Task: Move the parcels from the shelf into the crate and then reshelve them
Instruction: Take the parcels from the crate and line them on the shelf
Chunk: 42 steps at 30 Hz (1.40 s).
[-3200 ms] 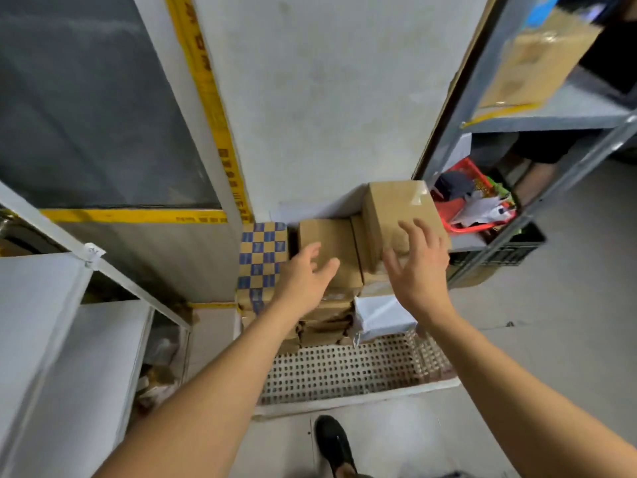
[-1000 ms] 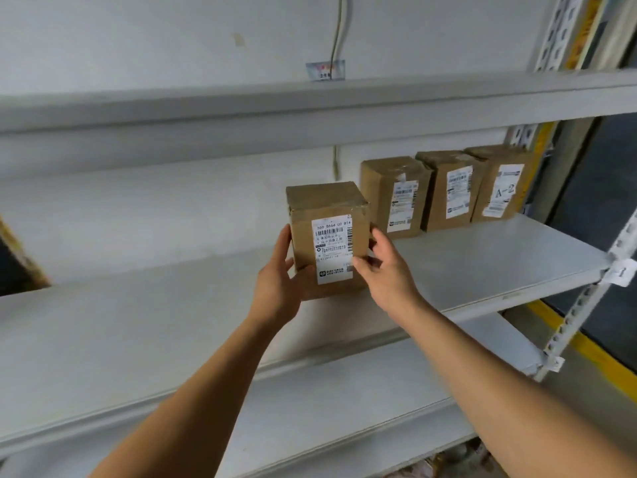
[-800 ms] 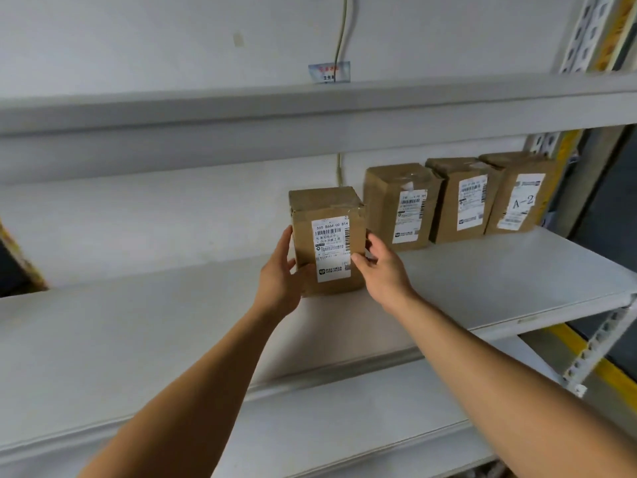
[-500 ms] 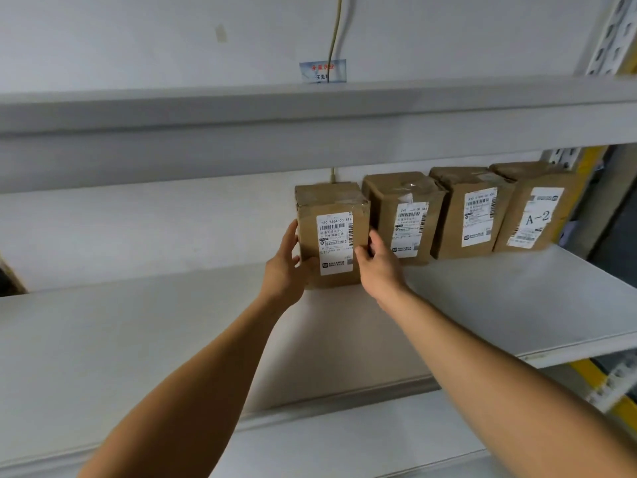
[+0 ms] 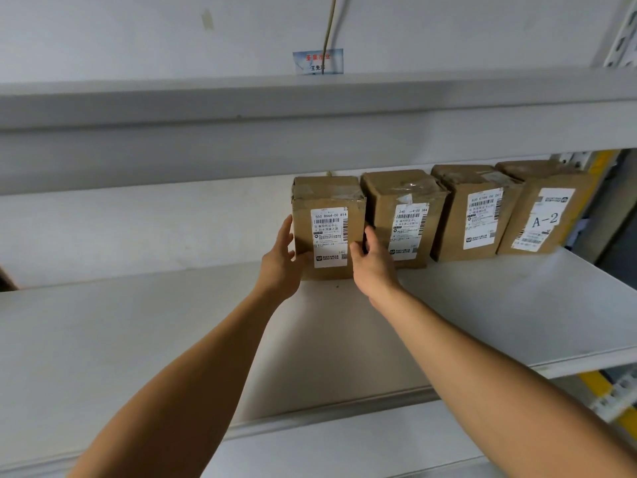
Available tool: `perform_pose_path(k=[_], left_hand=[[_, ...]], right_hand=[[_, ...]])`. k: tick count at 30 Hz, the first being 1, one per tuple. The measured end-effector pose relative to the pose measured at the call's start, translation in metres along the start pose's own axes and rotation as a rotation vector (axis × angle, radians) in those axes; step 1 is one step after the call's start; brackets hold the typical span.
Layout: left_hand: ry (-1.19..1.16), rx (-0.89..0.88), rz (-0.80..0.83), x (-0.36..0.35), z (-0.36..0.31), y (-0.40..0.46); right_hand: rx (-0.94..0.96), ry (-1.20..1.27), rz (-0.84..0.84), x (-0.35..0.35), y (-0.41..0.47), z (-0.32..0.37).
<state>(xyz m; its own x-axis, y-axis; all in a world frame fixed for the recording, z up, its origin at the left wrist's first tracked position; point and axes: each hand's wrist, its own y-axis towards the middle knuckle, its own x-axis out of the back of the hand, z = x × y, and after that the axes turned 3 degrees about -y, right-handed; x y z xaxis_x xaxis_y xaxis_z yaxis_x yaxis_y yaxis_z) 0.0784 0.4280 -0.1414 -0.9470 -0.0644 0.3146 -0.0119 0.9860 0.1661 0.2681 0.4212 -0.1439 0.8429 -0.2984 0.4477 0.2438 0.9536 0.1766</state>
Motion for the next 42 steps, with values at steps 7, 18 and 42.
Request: perform_pose_path(k=[7,18,42], left_hand=[[0.224,0.135,-0.054,0.004,-0.016,-0.052],[0.154,-0.173,0.285,-0.026,-0.04,-0.17],[0.213,-0.334,1.326,-0.364,-0.065,-0.588]], right_hand=[[0.023,0.094,0.033,0.026,-0.052,-0.001],[-0.029,-0.09,-0.213,0.105,-0.24,-0.027],[-0.885,-0.287,-0.812,0.347,-0.722,-0.204]])
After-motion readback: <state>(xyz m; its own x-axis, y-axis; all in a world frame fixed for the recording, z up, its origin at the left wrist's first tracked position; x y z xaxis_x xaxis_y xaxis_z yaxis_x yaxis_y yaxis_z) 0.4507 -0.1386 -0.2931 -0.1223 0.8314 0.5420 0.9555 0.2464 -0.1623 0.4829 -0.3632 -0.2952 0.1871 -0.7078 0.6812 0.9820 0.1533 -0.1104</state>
